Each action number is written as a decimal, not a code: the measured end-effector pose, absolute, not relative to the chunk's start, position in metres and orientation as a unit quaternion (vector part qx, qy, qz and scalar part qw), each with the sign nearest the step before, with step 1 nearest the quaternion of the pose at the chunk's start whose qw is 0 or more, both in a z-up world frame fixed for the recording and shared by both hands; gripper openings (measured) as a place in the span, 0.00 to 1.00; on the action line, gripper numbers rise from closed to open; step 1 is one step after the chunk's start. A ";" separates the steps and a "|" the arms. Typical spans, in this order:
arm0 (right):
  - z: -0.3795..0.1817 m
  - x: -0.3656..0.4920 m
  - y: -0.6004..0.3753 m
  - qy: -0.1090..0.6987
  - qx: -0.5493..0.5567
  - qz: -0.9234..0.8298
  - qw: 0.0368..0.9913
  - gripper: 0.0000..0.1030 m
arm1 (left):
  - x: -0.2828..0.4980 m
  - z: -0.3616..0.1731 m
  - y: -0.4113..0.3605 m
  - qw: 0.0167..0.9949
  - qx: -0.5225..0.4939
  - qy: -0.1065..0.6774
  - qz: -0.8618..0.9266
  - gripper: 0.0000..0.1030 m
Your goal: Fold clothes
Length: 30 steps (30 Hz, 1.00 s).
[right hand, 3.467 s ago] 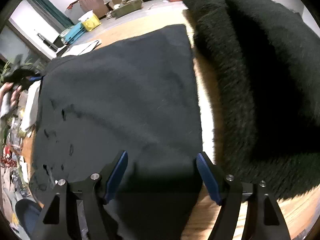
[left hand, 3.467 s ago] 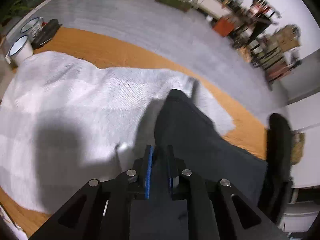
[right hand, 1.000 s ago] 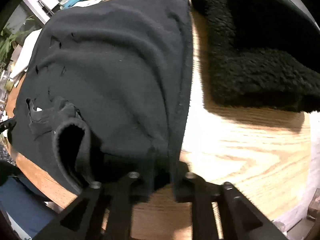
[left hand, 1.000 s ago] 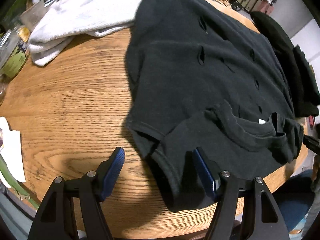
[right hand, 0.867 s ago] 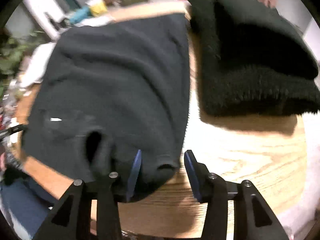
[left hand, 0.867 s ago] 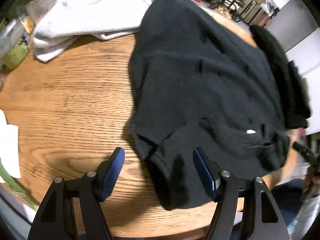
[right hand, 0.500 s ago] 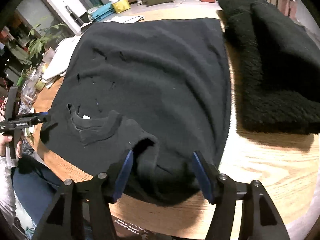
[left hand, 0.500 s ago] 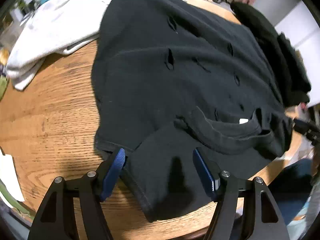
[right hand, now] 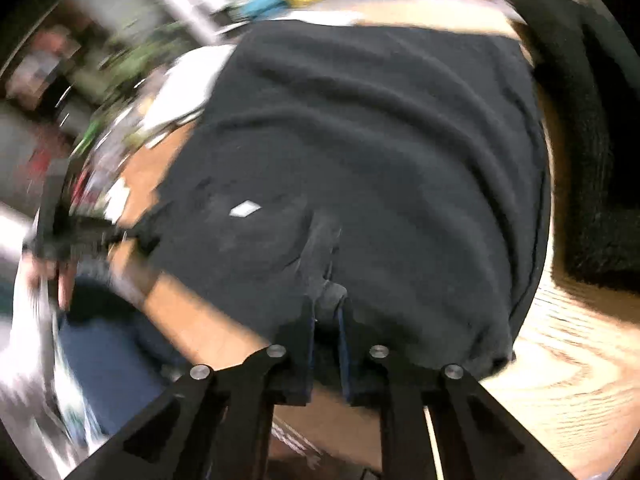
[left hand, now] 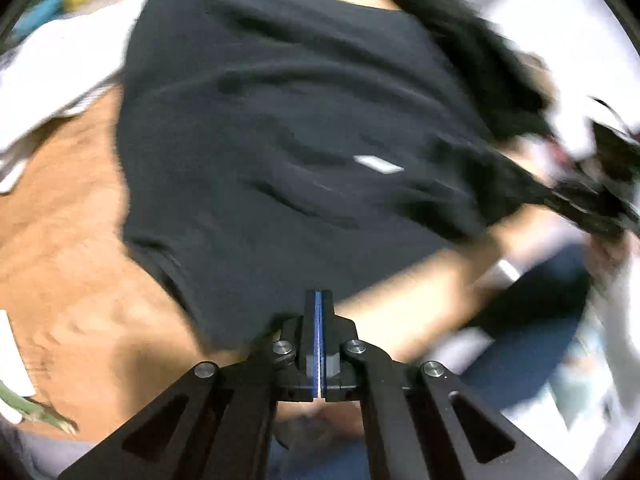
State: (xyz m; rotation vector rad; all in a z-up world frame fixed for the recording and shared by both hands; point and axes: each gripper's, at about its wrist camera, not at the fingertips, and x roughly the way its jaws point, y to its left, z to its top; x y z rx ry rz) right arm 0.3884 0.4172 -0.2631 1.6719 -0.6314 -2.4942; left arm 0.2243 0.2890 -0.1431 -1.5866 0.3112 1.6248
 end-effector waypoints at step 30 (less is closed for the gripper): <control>-0.277 0.427 0.456 -0.292 0.546 -0.782 -0.071 0.76 | 0.188 -0.204 0.310 0.293 -0.693 0.048 0.657 0.08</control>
